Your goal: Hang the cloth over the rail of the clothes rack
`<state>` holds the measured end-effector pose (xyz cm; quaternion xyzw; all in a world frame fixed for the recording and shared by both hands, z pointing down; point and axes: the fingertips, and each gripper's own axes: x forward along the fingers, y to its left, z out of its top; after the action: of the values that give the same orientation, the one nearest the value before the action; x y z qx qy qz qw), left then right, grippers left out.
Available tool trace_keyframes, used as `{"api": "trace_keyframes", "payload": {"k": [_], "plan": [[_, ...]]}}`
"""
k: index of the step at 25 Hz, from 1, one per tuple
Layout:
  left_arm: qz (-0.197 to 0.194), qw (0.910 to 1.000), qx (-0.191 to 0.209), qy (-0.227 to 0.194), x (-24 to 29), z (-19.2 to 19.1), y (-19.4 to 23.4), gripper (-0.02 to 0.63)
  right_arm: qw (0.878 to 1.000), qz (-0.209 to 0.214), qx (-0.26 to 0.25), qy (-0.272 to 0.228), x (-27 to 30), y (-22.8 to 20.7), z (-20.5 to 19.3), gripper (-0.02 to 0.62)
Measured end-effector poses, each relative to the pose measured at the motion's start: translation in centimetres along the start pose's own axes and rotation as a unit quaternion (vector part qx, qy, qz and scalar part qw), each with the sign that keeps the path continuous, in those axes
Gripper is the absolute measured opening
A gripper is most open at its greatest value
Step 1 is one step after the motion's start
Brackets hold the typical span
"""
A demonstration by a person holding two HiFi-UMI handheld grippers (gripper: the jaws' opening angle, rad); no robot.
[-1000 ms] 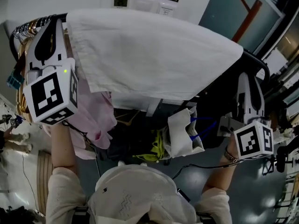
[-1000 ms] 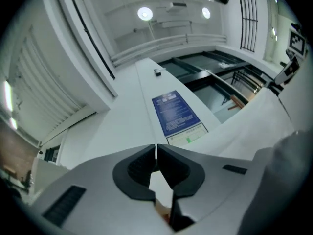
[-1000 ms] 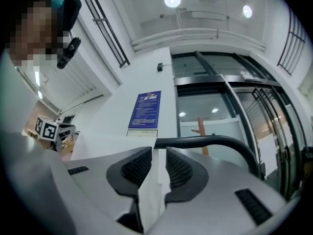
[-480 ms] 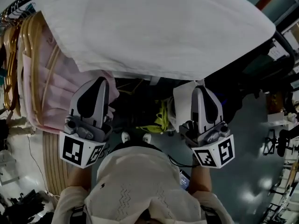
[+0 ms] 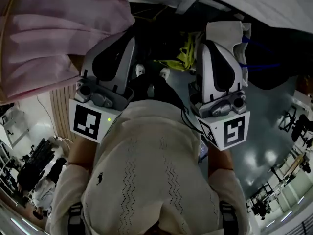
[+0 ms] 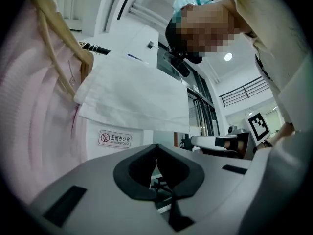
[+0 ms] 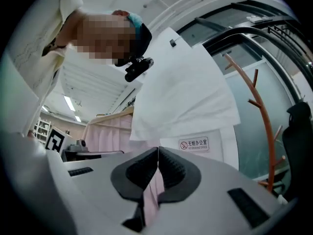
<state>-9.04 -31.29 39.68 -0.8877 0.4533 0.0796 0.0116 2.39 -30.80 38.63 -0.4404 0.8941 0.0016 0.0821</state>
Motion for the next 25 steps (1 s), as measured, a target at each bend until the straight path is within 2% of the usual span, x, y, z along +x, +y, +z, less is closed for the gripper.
{"api": "trace_keyframes", "payload": {"k": [2, 5, 9, 12, 14, 21, 25], "plan": [[0.005, 0.9998, 0.015, -0.015, 0.0, -1.4, -1.0, 0.012, 1.000, -0.007, 0.000, 0.004, 0.1, 0.0, -2.0, 0.018], [0.015, 0.9992, 0.019, -0.031, -0.6, -2.9, -2.2, 0.012, 1.000, 0.005, 0.014, 0.026, -0.2, 0.6, -4.8, 0.018], [0.006, 0.9997, 0.010, -0.022, -0.8, -4.2, -3.7, 0.012, 0.998, 0.030, 0.027, 0.056, -1.4, 1.9, -6.9, 0.018], [-0.003, 0.9997, 0.025, 0.000, -0.9, -5.2, -4.5, 0.012, 0.996, 0.043, 0.018, 0.072, -2.0, 2.7, -7.7, 0.018], [-0.006, 0.9997, 0.019, 0.012, -0.8, -5.8, -5.0, 0.012, 0.996, 0.043, 0.019, 0.080, -2.3, 2.8, -8.1, 0.018], [-0.012, 0.9996, 0.008, 0.022, -1.5, -6.7, -6.8, 0.012, 0.996, 0.030, 0.030, 0.083, -3.3, 3.0, -8.3, 0.018], [-0.004, 0.9995, 0.010, 0.029, -2.0, -7.0, -6.3, 0.012, 0.995, 0.032, 0.029, 0.091, -3.2, 3.2, -8.5, 0.018]]}}
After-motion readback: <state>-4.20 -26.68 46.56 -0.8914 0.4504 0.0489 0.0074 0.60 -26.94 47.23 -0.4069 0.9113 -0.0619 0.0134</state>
